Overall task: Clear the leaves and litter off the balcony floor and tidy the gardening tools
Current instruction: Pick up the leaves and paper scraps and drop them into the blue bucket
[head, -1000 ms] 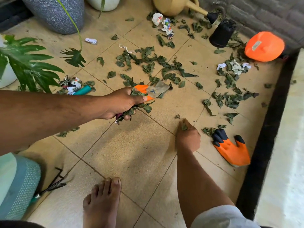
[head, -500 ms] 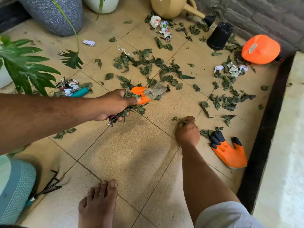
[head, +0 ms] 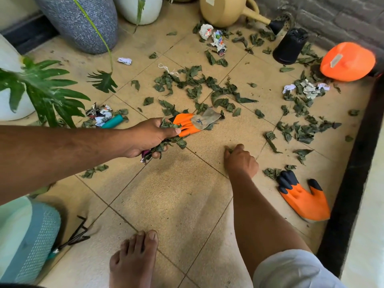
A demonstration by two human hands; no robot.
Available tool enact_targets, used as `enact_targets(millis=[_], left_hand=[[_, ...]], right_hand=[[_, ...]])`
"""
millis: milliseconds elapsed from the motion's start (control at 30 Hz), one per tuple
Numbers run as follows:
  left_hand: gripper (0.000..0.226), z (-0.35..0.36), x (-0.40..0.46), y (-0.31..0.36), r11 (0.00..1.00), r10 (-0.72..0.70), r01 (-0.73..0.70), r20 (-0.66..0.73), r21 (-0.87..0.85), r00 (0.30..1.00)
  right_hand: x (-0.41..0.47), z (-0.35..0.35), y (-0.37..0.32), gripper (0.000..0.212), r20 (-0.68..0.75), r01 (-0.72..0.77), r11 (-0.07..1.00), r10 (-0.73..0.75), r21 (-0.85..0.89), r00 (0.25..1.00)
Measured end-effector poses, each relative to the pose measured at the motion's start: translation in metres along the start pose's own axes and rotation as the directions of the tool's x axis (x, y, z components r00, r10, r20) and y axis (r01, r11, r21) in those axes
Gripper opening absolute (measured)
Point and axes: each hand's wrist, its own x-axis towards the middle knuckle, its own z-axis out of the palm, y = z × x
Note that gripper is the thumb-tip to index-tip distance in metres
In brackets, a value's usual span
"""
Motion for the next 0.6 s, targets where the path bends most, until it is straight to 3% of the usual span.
enact_targets(millis=[67, 133, 200, 233, 267, 333, 367, 400, 467, 533, 600], left_hand=[[0.066, -0.002, -0.008, -0.001, 0.985, 0.162, -0.163, -0.020, -0.058, 0.987], [0.068, -0.050, -0.008, 0.088, 0.981, 0.180, -0.168, 0.119, -0.102, 0.977], [0.070, -0.108, 0.001, 0.220, 0.937, 0.332, -0.312, 0.115, -0.159, 0.936], [0.058, -0.132, 0.012, 0.272, 0.933, 0.349, -0.341, 0.062, -0.113, 0.935], [0.046, -0.141, 0.023, 0.279, 0.924, 0.371, -0.359, 0.089, -0.132, 0.924], [0.035, -0.129, 0.013, 0.290, 0.893, 0.400, -0.337, 0.180, -0.298, 0.899], [0.031, -0.126, 0.008, 0.291, 0.900, 0.327, -0.266, 0.130, -0.346, 0.936], [0.025, -0.123, 0.007, 0.292, 0.898, 0.293, -0.234, 0.109, -0.371, 0.950], [0.015, -0.128, -0.007, 0.294, 0.889, 0.211, -0.157, 0.079, -0.430, 0.974], [0.015, -0.151, -0.033, 0.309, 0.875, 0.163, -0.110, 0.073, -0.472, 0.984], [0.018, -0.170, -0.068, 0.318, 0.865, 0.149, -0.090, 0.082, -0.494, 0.985]], right_hand=[[-0.002, 0.002, 0.000, 0.039, -0.012, 0.035, 0.999, -0.036, -0.040, 0.999], [-0.005, 0.003, -0.002, 0.029, -0.006, 0.069, 0.995, -0.070, -0.072, 0.998], [-0.010, 0.001, -0.003, 0.023, 0.030, 0.095, 0.994, -0.093, -0.061, 0.995], [-0.013, 0.001, -0.004, 0.025, 0.065, 0.094, 0.995, -0.092, -0.026, 0.994], [-0.017, -0.003, -0.009, 0.028, 0.113, 0.065, 0.997, -0.069, 0.037, 0.991], [-0.032, -0.011, -0.017, 0.038, 0.255, -0.157, 0.938, 0.077, 0.310, 0.964], [-0.044, -0.015, -0.024, 0.040, 0.371, -0.344, 0.788, 0.159, 0.511, 0.915], [-0.059, -0.021, -0.032, 0.041, 0.488, -0.508, 0.559, 0.199, 0.656, 0.850], [-0.087, -0.053, -0.047, 0.041, 0.603, -0.625, 0.134, 0.172, 0.769, 0.779], [-0.108, -0.101, -0.061, 0.041, 0.636, -0.630, -0.091, 0.062, 0.771, 0.770], [-0.120, -0.159, -0.068, 0.042, 0.624, -0.621, -0.169, -0.038, 0.766, 0.780]])
